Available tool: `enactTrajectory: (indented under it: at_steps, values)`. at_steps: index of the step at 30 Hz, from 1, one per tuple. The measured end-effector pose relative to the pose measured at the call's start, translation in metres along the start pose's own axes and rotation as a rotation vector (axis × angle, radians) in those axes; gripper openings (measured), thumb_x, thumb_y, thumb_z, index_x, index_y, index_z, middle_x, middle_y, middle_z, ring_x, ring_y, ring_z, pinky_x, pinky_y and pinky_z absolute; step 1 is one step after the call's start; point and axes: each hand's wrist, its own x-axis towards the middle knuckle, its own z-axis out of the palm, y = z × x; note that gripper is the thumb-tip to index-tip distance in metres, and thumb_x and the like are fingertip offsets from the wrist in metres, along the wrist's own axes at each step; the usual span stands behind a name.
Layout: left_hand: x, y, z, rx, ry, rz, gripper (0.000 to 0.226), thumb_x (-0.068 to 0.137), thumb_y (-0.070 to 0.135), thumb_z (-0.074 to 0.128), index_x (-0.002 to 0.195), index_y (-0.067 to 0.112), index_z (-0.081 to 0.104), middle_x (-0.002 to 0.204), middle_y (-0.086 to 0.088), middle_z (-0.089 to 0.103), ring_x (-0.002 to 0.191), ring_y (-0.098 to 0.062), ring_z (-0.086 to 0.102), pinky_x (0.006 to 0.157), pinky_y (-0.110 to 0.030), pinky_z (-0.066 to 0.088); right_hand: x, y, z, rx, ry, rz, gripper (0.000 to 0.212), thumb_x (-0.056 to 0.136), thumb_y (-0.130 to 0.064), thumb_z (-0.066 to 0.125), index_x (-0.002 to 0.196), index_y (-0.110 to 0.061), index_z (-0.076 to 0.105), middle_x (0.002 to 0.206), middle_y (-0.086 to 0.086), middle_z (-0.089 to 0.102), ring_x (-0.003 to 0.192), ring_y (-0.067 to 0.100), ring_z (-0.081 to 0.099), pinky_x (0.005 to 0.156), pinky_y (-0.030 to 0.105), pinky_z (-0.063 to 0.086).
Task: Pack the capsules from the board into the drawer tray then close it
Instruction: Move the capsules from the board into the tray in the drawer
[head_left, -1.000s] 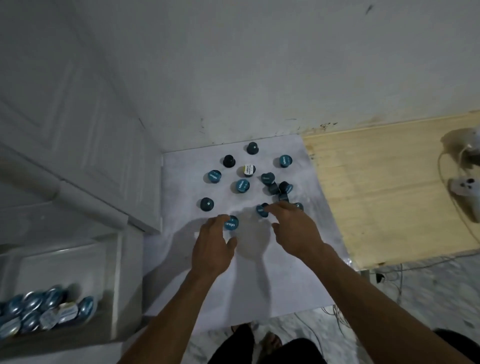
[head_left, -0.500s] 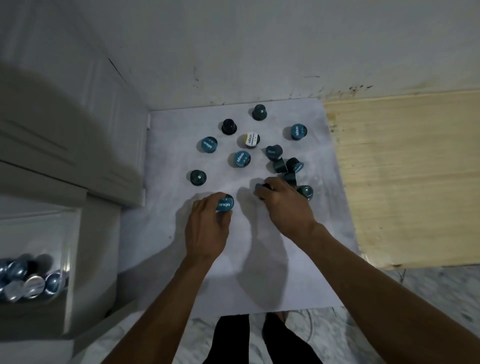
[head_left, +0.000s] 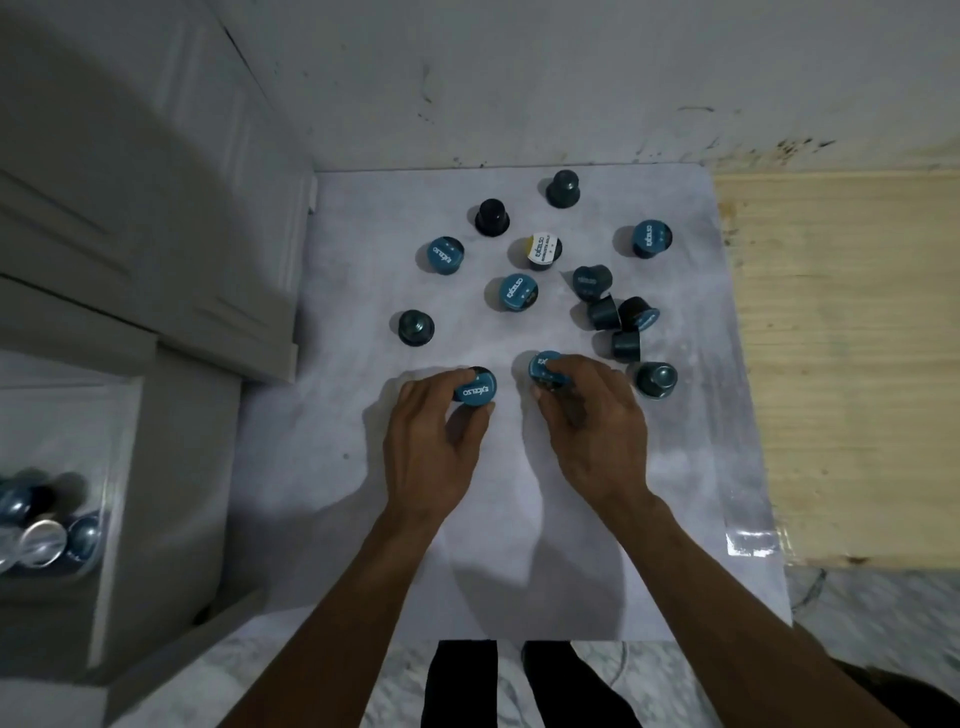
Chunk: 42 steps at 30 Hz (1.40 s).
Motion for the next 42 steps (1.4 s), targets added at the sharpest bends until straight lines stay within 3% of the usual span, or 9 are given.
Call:
enactTrajectory:
  at_steps: [12, 15, 19, 24, 28, 33, 38, 42]
  values:
    - [-0.009, 0.017, -0.024, -0.143, 0.070, -0.132, 0.031, 0.080, 0.019, 0.078, 0.109, 0.012, 0.067, 0.107, 0.001, 0.070, 0.101, -0.017, 0.065, 0.085, -0.032, 0.056, 0.000, -0.017, -0.019, 0.152, 0.019, 0.011, 0.025, 0.085, -0.029, 0.075, 0.106, -0.016, 0.070, 0.091, -0.002, 0.071, 0.078, 0.016, 0.064, 0.069, 0.032, 0.056]
    - [-0.021, 0.034, -0.046, -0.136, 0.107, -0.143, 0.034, 0.078, 0.017, 0.080, 0.109, 0.016, 0.068, 0.105, 0.004, 0.070, 0.096, -0.013, 0.063, 0.073, -0.018, 0.052, -0.005, -0.036, -0.035, 0.228, 0.026, -0.049, 0.024, 0.084, -0.031, 0.072, 0.103, -0.016, 0.072, 0.092, -0.004, 0.071, 0.071, 0.012, 0.063, 0.062, 0.026, 0.052]
    - [-0.042, 0.053, -0.082, -0.115, 0.170, -0.141, 0.035, 0.078, 0.020, 0.080, 0.110, 0.020, 0.067, 0.104, 0.010, 0.067, 0.093, -0.007, 0.062, 0.061, -0.013, 0.049, -0.016, -0.066, -0.056, 0.285, -0.038, -0.084, 0.026, 0.083, -0.033, 0.072, 0.103, -0.017, 0.072, 0.097, -0.007, 0.071, 0.069, 0.008, 0.062, 0.057, 0.019, 0.048]
    - [-0.063, 0.064, -0.136, -0.098, 0.239, -0.135, 0.036, 0.078, 0.024, 0.078, 0.112, 0.026, 0.066, 0.104, 0.013, 0.065, 0.089, -0.006, 0.062, 0.060, -0.015, 0.049, -0.027, -0.117, -0.072, 0.322, -0.093, -0.140, 0.022, 0.083, -0.030, 0.075, 0.103, -0.021, 0.073, 0.098, -0.011, 0.071, 0.073, 0.008, 0.063, 0.053, 0.018, 0.046]
    - [-0.076, 0.060, -0.190, -0.088, 0.290, -0.168, 0.036, 0.077, 0.020, 0.080, 0.110, 0.026, 0.067, 0.102, 0.025, 0.060, 0.085, -0.002, 0.061, 0.061, -0.011, 0.047, -0.040, -0.169, -0.072, 0.360, -0.135, -0.214, 0.021, 0.082, -0.027, 0.076, 0.103, -0.022, 0.073, 0.097, -0.014, 0.071, 0.074, 0.008, 0.064, 0.051, 0.018, 0.047]
    - [-0.090, 0.030, -0.267, -0.048, 0.324, -0.178, 0.036, 0.077, 0.020, 0.080, 0.108, 0.031, 0.066, 0.102, 0.012, 0.067, 0.081, -0.003, 0.062, 0.062, -0.015, 0.049, -0.058, -0.240, -0.052, 0.452, -0.199, -0.260, 0.023, 0.081, -0.021, 0.078, 0.104, -0.019, 0.073, 0.093, -0.012, 0.071, 0.074, 0.009, 0.065, 0.049, 0.020, 0.049]
    - [-0.097, -0.029, -0.350, -0.060, 0.289, -0.171, 0.034, 0.076, 0.019, 0.082, 0.107, 0.020, 0.069, 0.102, 0.007, 0.071, 0.090, -0.001, 0.066, 0.072, -0.020, 0.056, -0.080, -0.306, -0.015, 0.466, -0.225, -0.223, 0.023, 0.080, -0.019, 0.079, 0.103, -0.020, 0.074, 0.085, -0.011, 0.070, 0.060, 0.006, 0.061, 0.047, 0.012, 0.043]
    - [-0.092, -0.071, -0.401, -0.019, 0.206, -0.235, 0.031, 0.078, 0.023, 0.080, 0.107, 0.023, 0.068, 0.101, 0.009, 0.071, 0.091, -0.005, 0.067, 0.080, -0.036, 0.058, -0.093, -0.348, 0.016, 0.392, -0.215, -0.182, 0.020, 0.079, -0.023, 0.079, 0.098, -0.026, 0.074, 0.080, -0.025, 0.066, 0.065, 0.005, 0.062, 0.053, 0.008, 0.042]
